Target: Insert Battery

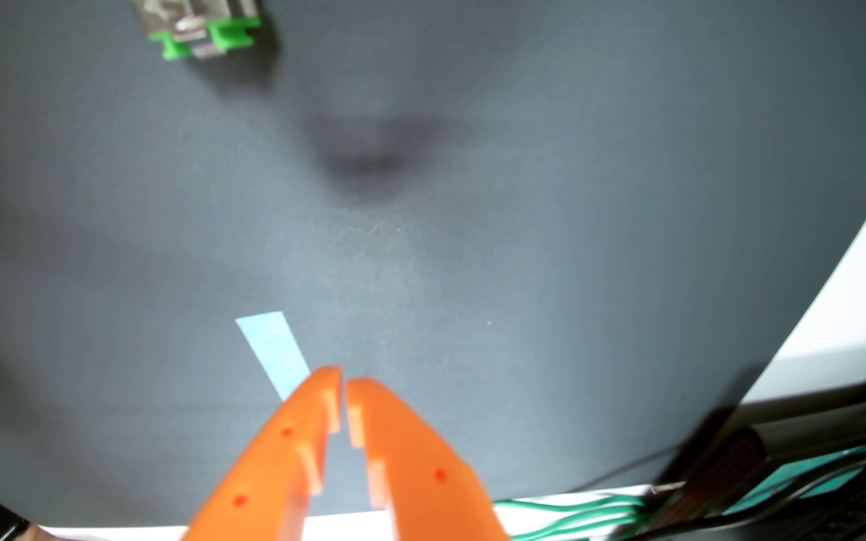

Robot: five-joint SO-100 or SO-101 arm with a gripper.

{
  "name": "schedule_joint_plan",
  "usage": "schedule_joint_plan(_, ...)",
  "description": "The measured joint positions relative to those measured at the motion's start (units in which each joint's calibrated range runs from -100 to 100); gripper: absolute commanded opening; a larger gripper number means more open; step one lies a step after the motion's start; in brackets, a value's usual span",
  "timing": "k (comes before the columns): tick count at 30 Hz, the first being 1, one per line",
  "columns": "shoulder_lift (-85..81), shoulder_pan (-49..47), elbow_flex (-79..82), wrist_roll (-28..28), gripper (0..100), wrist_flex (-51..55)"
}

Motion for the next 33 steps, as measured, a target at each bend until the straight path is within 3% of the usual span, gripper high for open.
schedule_joint_plan(33,0.0,-0.2,2.4,-0.2,2,-0.5)
